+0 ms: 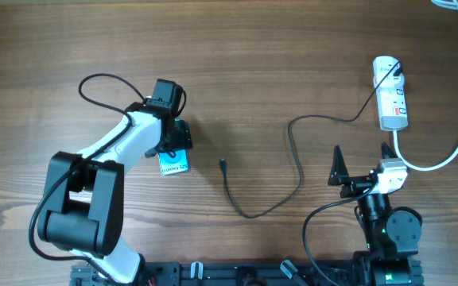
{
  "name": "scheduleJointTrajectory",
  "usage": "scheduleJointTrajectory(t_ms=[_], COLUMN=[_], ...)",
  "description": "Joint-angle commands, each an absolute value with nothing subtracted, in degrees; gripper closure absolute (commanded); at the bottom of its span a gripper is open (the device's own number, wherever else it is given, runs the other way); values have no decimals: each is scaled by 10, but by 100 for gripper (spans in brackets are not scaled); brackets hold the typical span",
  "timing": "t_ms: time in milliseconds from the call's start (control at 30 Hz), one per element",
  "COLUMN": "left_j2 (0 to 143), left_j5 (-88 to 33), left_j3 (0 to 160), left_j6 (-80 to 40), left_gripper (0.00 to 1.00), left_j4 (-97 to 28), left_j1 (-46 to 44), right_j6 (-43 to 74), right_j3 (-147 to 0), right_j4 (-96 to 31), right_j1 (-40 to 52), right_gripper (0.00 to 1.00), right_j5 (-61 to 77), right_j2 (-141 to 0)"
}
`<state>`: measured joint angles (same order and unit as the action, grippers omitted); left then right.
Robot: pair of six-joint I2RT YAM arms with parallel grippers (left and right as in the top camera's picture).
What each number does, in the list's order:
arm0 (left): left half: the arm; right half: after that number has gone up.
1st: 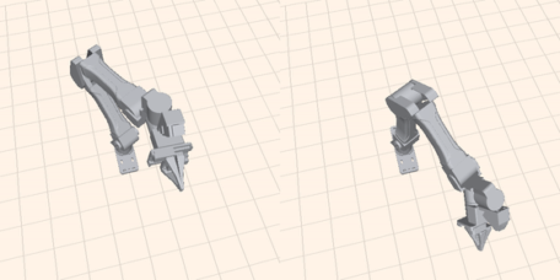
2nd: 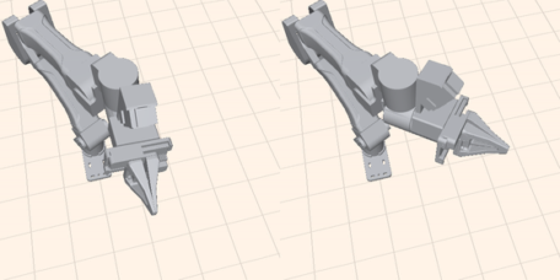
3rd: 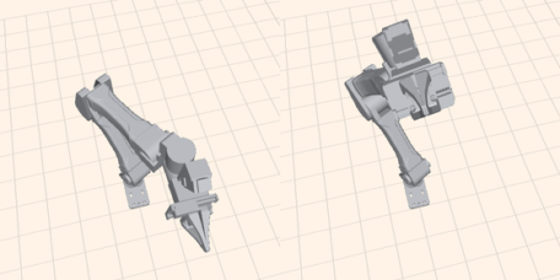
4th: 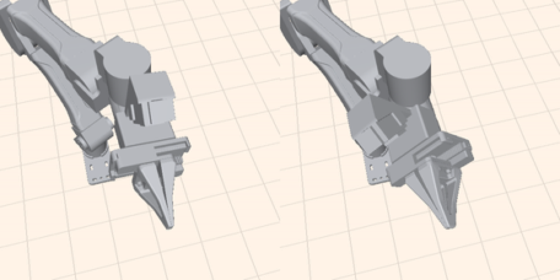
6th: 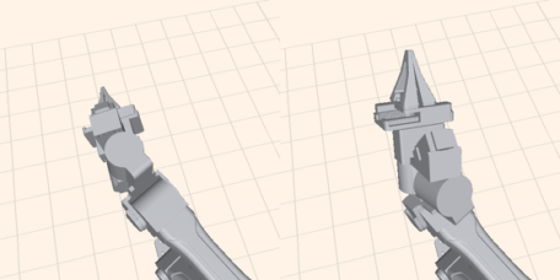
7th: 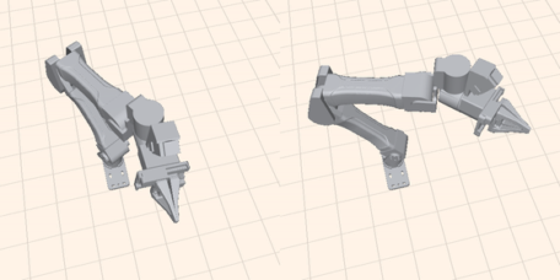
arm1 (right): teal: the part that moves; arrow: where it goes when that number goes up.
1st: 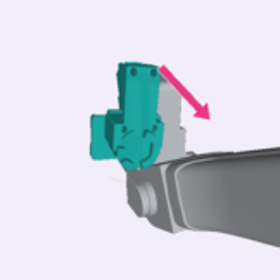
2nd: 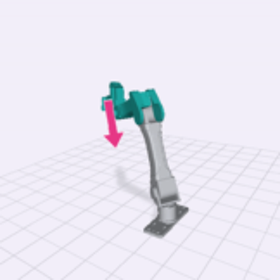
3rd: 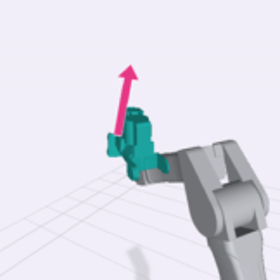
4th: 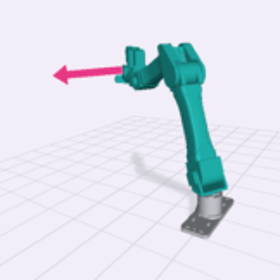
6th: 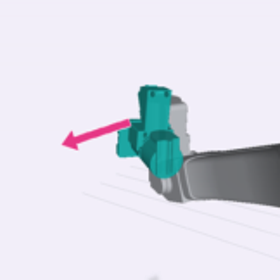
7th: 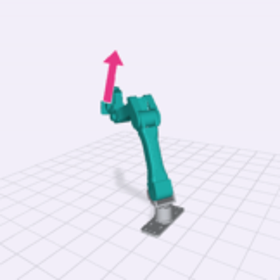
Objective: Plug charger to phone and switch on socket
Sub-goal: 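Lift the phone upright with the left gripper, bottom edge down, then swing the right gripper left toward the held phone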
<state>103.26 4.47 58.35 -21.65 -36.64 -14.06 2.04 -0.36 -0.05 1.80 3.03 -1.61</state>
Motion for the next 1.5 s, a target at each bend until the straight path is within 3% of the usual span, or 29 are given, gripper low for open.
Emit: scheduleJointTrajectory(t_ms=[0,667,833,900,1100,1400,1467], left_j2=[1008,973,973,973,973,973,973], left_j5=[41,-6,-6,-6,-6,-6,-6], left_j3=[583,589,589,589,589,589,589], left_j6=[-201,-197,-197,-197,-197,-197,-197], left_gripper=[29,29,29,29,28,28,28], left_j4=[-372,-368,-371,-371,-370,-370,-370], left_j1=[-137,-137,-137,-137,-137,-137,-137], right_j6=[15,17,43,64,60,45,53], right_j3=[-3,-3,-17,-34,-234,-665,-691], right_j4=[1,1,-4,-22,-197,-554,-548], right_j1=[21,21,21,21,21,21,21], right_gripper=[0,0,0,0,0,0,0], right_j5=[39,42,201,207,218,279,352], right_j2=[-13,-13,-13,-13,-70,-421,-470])
